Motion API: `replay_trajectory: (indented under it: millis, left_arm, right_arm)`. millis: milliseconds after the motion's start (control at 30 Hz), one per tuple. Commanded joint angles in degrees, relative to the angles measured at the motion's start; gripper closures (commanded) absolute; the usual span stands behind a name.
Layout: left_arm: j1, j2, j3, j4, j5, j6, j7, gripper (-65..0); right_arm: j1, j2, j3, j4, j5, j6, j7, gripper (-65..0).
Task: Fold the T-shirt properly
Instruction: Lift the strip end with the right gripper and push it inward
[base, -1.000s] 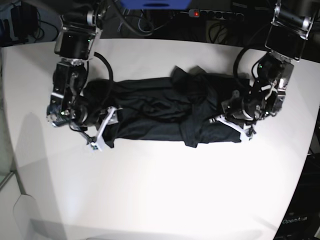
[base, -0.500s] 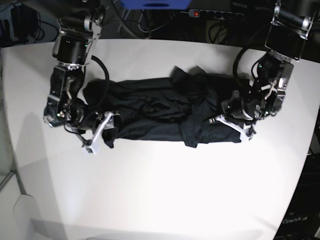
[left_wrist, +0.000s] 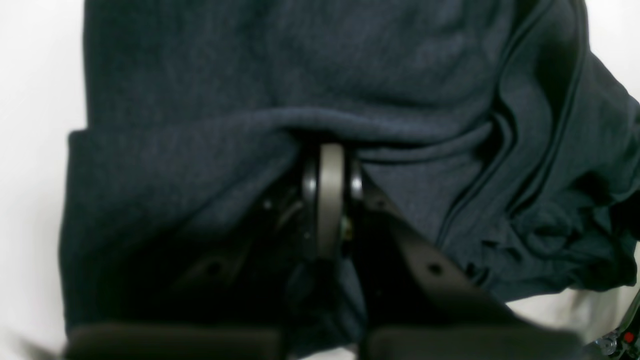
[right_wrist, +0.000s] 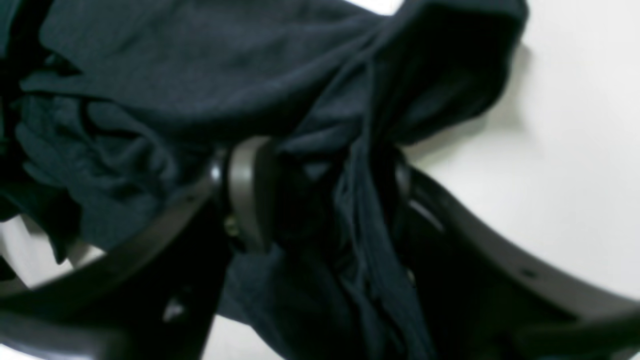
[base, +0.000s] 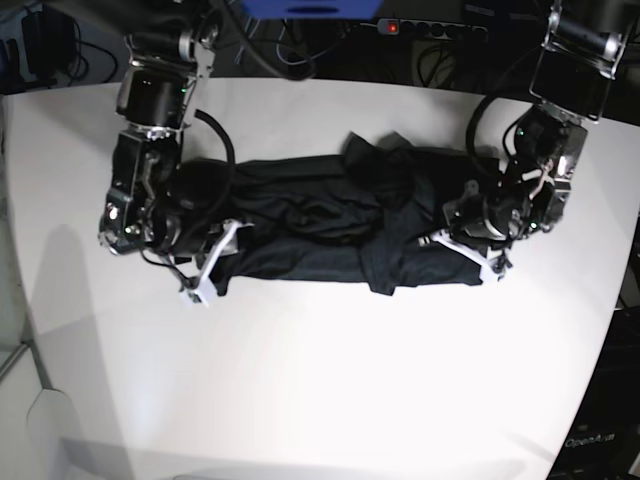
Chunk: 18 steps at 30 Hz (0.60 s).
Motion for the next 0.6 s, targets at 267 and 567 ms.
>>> replay_trajectory:
  millis: [267, 567]
  left_arm:
    - [1.54, -0.26, 0.70, -1.60, 2.75, 2.47, 3.27, 0.0]
    - [1.54, -0.26, 0.87, -1.60, 2.58, 2.47, 3.27, 0.0]
  right_arm:
    - [-0.28, -0.63, -0.16, -0.40, -2.50, 0.13, -4.25, -3.5]
    - [-0.90, -1.33, -1.66, 9.35, -2.50, 0.13, -8.56, 0.0]
